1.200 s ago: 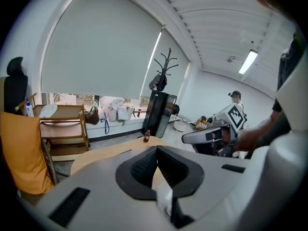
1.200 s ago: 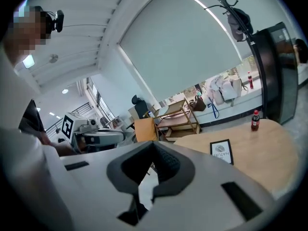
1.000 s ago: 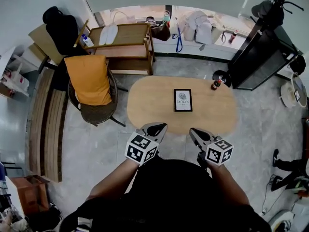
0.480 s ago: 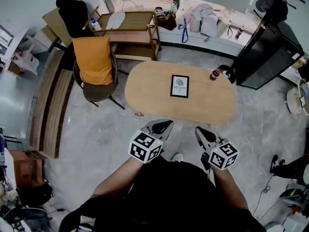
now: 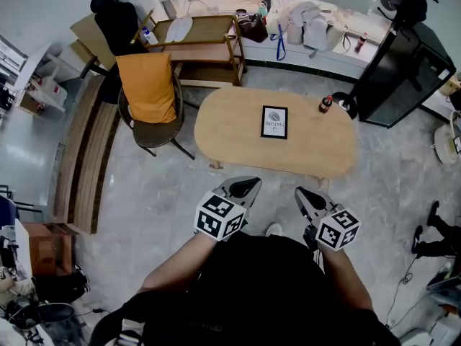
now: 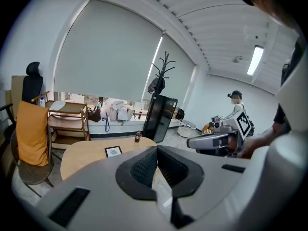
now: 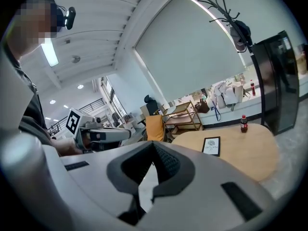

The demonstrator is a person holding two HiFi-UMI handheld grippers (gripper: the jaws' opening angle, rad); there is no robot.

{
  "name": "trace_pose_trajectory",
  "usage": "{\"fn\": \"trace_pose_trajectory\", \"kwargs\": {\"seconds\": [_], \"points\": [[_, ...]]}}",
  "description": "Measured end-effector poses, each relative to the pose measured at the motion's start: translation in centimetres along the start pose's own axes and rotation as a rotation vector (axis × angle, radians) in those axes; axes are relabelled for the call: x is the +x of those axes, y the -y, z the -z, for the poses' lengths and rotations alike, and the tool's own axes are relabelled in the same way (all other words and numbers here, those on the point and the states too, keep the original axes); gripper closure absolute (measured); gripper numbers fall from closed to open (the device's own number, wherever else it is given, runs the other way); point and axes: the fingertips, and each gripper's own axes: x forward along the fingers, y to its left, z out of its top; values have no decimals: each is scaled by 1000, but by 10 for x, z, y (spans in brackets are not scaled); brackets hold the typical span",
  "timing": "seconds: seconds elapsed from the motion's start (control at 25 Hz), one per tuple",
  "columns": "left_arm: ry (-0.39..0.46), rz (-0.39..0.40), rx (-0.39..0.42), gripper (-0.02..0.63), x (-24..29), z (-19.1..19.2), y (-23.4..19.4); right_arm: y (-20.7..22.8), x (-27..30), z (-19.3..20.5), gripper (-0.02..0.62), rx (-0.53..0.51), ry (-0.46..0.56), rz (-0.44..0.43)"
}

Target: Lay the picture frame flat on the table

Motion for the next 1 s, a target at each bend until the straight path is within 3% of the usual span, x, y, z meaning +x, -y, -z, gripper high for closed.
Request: {"fn": "trace_pose_trajectory", "kwargs": {"seconds": [0.24,0.6,1.0], "points": [[-1,43,68,601,-20,-4,-15,-25,22,-5,594,-12,45,41],[-25,72,59,601,-40,8,-40,-46,46,-6,594,-44,55,95],[-23,104,89,601,-51,12,-39,-56,52,0,594,-50,43,100]]}}
